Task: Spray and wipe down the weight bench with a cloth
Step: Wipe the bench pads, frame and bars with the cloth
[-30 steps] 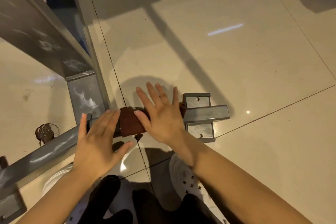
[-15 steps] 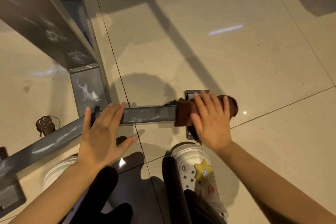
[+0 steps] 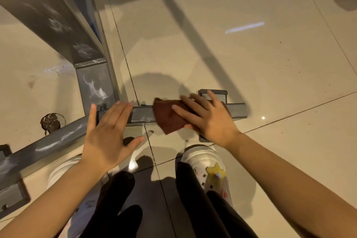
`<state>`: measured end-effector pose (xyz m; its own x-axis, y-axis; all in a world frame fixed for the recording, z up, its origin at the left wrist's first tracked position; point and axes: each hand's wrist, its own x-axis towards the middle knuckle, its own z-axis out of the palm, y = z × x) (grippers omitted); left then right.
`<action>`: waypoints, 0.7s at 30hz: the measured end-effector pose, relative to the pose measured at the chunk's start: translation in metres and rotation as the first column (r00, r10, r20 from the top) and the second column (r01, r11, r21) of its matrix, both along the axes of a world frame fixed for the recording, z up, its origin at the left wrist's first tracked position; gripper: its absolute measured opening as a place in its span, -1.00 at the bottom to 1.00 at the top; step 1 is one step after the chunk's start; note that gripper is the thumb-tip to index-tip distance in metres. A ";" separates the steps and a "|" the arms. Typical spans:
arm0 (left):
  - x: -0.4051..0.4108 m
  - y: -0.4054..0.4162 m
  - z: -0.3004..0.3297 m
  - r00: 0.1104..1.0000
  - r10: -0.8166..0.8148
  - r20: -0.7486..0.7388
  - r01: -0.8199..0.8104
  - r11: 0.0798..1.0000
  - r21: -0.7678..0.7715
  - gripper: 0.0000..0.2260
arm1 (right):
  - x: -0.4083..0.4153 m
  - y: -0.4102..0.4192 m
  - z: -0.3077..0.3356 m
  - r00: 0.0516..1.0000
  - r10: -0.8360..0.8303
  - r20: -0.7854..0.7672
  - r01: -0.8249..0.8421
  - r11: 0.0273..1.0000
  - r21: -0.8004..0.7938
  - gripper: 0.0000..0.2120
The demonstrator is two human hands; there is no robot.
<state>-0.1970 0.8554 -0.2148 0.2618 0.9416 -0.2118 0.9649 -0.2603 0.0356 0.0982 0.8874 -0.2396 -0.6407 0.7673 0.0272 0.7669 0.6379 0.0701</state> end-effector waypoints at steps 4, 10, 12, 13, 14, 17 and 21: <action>0.000 -0.001 0.004 1.000 -0.012 -0.021 0.012 1.000 0.010 -0.23 | 0.071 -0.027 0.008 0.991 -0.119 0.059 0.119 0.993 0.009 -0.31; -0.018 -0.018 0.011 0.985 0.086 0.152 -0.094 0.994 0.048 -0.26 | 0.053 -0.001 0.022 0.991 -0.004 0.132 0.014 0.997 -0.073 -0.44; -0.034 -0.029 0.015 0.966 0.161 0.203 -0.173 0.984 0.043 -0.24 | 0.021 0.004 0.015 0.996 0.030 0.079 -0.022 0.994 -0.103 -0.43; -0.043 -0.033 0.016 0.960 0.201 0.196 -0.213 0.976 0.038 -0.24 | 0.002 0.005 0.012 0.997 0.035 0.066 -0.027 0.993 -0.115 -0.44; -0.051 -0.037 0.017 0.955 0.240 0.177 -0.248 0.968 0.029 -0.23 | -0.018 0.005 0.009 0.998 0.032 0.054 -0.026 0.993 -0.119 -0.43; -0.072 -0.042 0.020 0.937 0.330 0.117 -0.332 0.943 0.000 -0.22 | -0.089 0.008 0.008 0.999 0.023 0.026 -0.019 0.990 -0.141 -0.39; -0.086 -0.036 0.021 0.926 0.365 0.097 -0.366 0.931 -0.013 -0.21 | -0.173 0.009 0.011 0.994 0.106 0.027 -0.100 0.981 -0.168 -0.34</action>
